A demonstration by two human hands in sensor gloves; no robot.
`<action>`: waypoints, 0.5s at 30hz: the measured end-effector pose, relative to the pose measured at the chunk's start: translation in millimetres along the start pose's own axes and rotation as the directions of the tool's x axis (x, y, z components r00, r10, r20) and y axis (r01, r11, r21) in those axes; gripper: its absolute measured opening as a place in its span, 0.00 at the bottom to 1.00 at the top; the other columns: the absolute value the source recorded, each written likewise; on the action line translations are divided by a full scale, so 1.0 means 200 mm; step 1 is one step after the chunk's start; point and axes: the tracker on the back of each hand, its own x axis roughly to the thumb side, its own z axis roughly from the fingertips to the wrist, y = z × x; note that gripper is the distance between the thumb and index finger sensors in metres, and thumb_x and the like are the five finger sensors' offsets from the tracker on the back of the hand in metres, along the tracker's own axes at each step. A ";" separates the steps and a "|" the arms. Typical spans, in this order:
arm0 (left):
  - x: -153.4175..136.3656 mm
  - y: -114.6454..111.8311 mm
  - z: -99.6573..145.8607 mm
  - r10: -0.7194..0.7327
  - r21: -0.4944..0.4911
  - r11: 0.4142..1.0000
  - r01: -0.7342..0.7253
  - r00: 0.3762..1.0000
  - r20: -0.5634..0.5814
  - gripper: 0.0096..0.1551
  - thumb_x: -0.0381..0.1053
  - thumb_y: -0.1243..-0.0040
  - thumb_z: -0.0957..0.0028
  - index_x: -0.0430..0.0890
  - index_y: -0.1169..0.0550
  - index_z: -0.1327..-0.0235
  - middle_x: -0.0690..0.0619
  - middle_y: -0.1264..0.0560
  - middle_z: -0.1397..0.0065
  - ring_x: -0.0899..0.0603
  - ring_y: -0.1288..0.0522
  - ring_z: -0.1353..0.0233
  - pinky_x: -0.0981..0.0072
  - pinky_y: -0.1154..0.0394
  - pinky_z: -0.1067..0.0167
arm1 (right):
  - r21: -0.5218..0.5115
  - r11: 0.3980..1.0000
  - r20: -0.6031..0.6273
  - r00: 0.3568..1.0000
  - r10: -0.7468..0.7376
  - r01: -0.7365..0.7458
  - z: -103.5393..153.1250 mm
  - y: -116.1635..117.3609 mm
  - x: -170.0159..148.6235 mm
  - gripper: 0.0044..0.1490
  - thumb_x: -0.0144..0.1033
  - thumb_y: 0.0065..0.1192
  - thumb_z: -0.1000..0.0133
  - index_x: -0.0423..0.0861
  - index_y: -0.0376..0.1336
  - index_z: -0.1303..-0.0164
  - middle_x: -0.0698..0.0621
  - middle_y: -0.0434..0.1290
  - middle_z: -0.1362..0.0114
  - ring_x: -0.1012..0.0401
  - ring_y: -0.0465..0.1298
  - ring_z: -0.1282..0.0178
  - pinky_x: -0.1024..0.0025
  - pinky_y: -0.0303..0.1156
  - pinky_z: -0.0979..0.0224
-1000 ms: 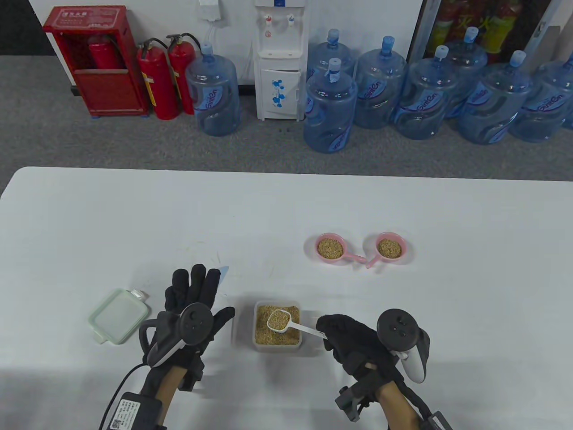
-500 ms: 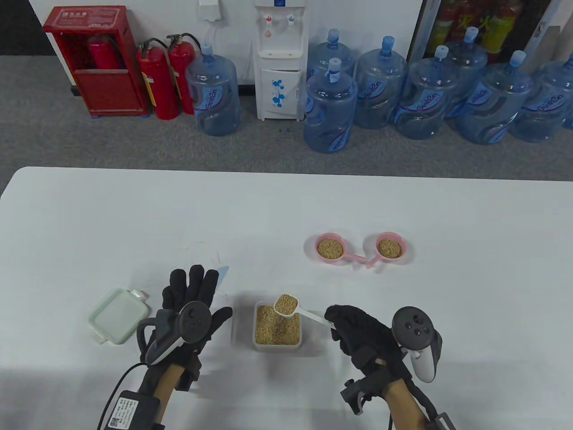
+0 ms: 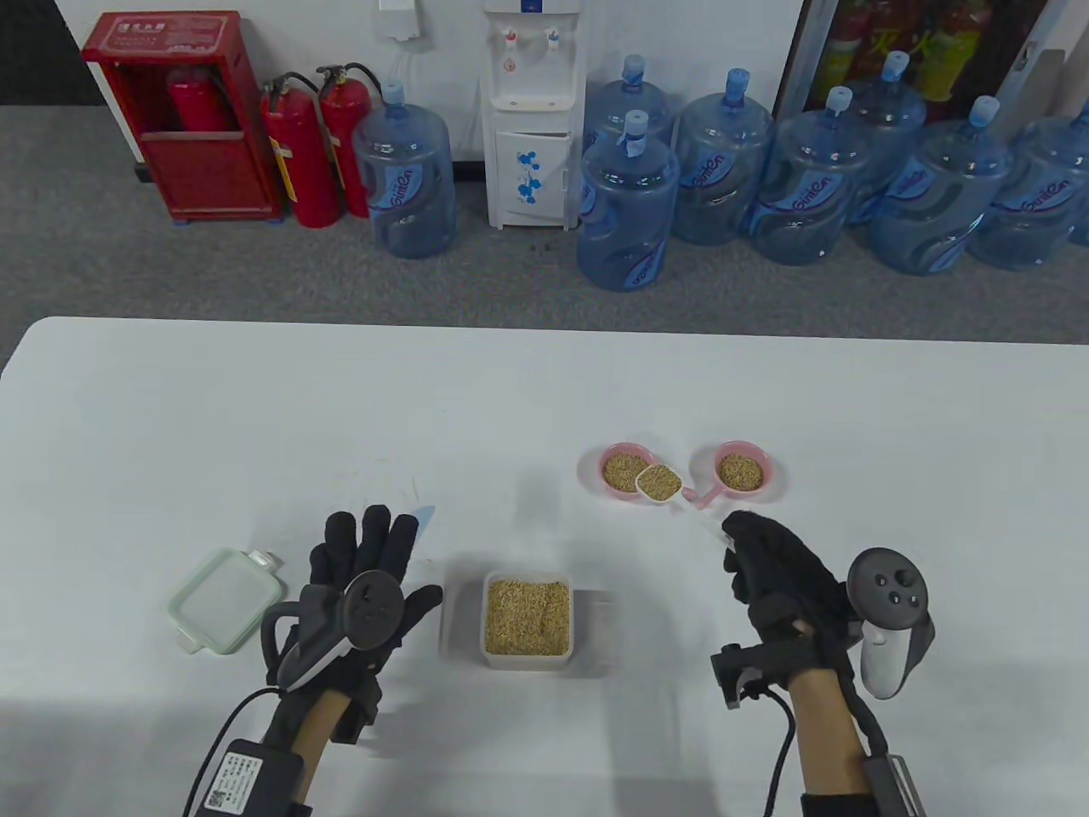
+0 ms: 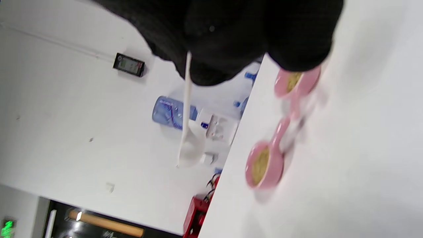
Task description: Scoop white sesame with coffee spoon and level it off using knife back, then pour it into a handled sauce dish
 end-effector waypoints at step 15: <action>-0.03 0.00 -0.01 -0.006 -0.015 1.000 0.006 1.000 -0.015 0.49 0.74 0.56 0.47 0.60 0.50 0.12 0.51 0.57 0.08 0.30 0.61 0.13 0.37 0.52 0.19 | -0.193 0.960 -0.161 0.972 0.173 -0.203 -0.28 -0.18 -0.12 0.26 0.33 0.59 0.34 0.39 0.66 0.26 0.38 0.76 0.39 0.62 0.79 0.57 0.53 0.77 0.37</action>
